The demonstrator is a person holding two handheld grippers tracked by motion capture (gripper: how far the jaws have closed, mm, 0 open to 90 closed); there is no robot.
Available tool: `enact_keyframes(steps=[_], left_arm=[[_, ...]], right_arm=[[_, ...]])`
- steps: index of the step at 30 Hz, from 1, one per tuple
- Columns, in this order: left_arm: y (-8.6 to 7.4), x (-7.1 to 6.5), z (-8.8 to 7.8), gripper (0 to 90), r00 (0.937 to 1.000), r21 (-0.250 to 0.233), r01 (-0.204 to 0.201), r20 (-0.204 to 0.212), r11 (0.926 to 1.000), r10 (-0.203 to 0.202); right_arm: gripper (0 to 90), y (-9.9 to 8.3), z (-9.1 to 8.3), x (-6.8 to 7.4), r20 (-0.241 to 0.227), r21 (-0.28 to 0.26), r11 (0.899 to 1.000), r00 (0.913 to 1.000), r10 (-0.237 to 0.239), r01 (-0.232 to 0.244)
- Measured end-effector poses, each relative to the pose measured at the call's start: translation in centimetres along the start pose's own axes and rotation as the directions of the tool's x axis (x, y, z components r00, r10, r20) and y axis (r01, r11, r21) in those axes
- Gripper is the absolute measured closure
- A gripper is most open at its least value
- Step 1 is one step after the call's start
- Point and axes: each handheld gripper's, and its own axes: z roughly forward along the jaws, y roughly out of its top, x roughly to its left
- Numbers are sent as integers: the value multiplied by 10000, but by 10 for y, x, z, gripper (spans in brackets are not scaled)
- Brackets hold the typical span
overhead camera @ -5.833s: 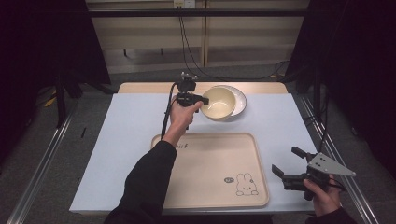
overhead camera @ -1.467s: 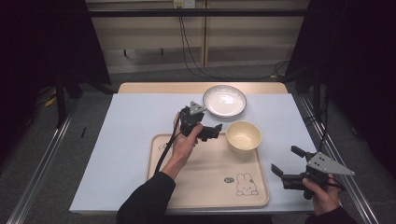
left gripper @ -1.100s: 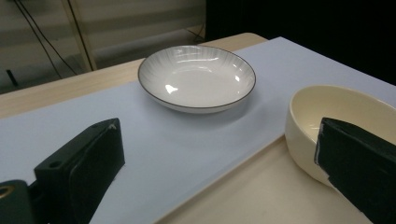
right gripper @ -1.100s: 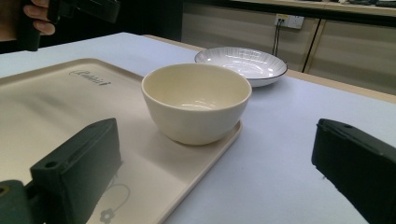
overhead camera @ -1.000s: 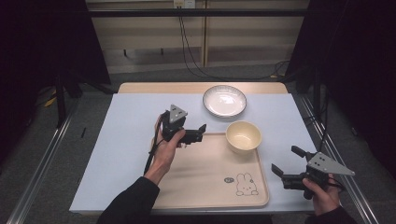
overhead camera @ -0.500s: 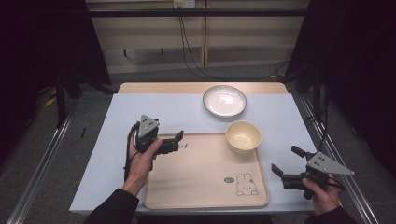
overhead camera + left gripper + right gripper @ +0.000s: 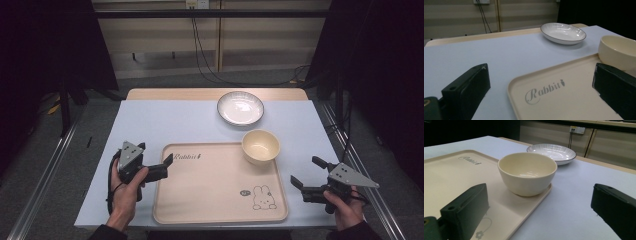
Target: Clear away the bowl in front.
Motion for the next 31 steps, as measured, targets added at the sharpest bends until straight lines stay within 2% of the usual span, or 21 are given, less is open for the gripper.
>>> enact_keyframes(steps=[1,3,7,15,17,23,25,26,31], left_arm=[[-2,3,-5,17,10000,-24,84,15,10000,-84],[-7,6,-15,14,9997,-15,7,-261,10000,-8],[-12,9,-28,16,9992,-79,47,-407,10000,-51],[-30,15,-57,17,9953,-260,392,-880,9989,-413],[-33,17,-63,14,9954,-174,284,-911,9994,-299],[-42,25,-78,12,9925,-253,400,-1147,9989,-427],[-44,27,-82,13,9896,-327,395,-1373,9987,-436],[-45,28,-83,15,9908,-379,505,-1239,9980,-548],[-48,31,-83,12,9856,-370,631,-1548,9973,-681]], right_arm=[[10,0,0,0,15,21,10000,10000,-25,25],[10,0,0,-1,53,17,10000,10000,-41,41],[10,0,1,-1,20,58,10000,10000,-21,20],[10,-1,1,-1,43,98,9999,10000,-47,47],[10,-1,1,0,79,118,9999,10000,-30,29],[10,-2,3,-1,156,287,9996,9999,37,-41],[10,-2,4,-2,161,349,9994,9998,64,-70],[10,-2,4,-3,174,342,9994,9998,86,-92],[10,-3,10,-7,380,616,9980,9992,100,-124]])
